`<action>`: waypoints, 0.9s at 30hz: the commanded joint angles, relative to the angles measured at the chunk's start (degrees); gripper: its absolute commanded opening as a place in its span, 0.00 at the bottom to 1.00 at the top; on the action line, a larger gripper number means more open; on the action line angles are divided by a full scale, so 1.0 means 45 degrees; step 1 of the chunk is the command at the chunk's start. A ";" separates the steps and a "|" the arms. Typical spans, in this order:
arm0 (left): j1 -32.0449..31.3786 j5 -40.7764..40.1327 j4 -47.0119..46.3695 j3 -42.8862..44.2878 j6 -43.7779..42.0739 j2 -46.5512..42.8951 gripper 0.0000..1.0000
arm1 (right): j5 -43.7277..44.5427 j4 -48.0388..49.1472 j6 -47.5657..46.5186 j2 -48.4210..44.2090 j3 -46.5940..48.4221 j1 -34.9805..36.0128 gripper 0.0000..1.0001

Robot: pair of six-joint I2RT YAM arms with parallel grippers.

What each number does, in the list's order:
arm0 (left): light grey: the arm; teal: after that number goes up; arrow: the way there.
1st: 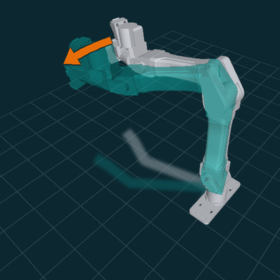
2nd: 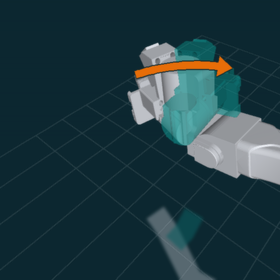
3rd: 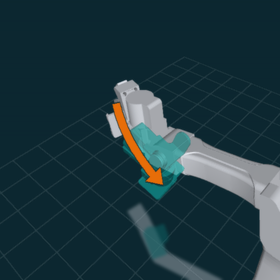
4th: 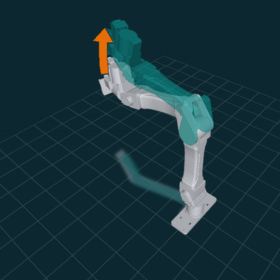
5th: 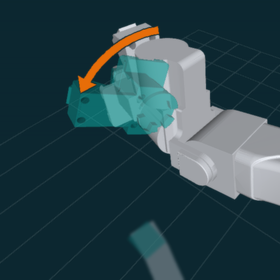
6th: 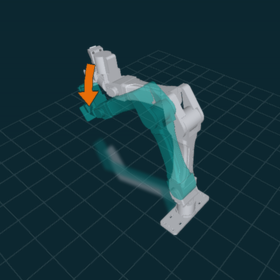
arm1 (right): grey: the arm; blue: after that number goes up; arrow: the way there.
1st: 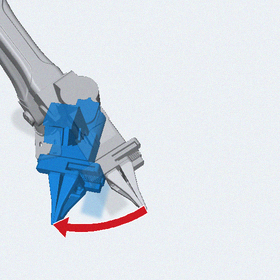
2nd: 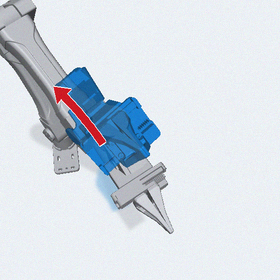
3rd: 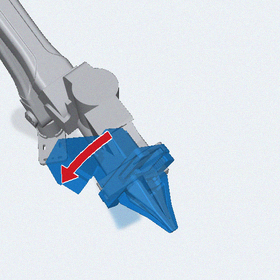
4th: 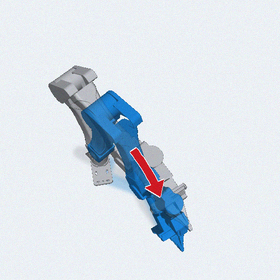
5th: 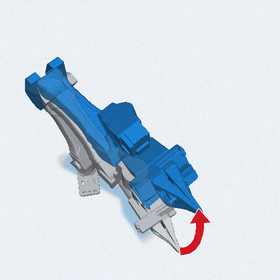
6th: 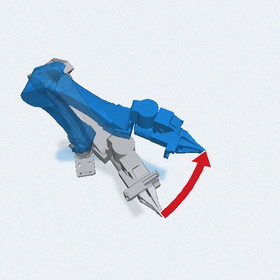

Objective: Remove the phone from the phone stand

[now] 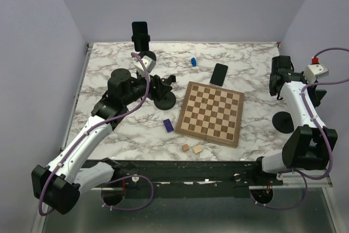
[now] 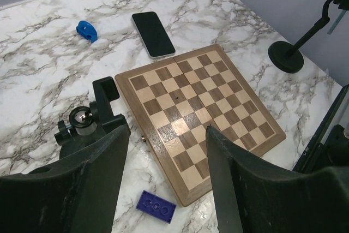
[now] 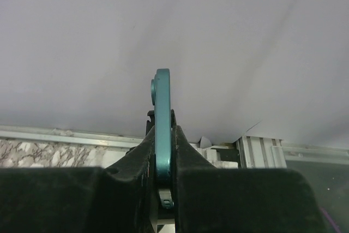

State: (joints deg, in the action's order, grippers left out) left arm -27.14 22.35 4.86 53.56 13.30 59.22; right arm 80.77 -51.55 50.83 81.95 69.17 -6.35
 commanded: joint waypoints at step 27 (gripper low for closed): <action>-0.0089 0.0336 0.0130 0.0148 -0.0123 -0.0060 0.67 | -0.0543 -0.6631 0.7142 0.4083 0.3676 0.6107 0.16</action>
State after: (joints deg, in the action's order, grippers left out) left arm -27.14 22.83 5.45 53.56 13.30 59.22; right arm 82.89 -81.23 76.71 98.76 86.28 20.67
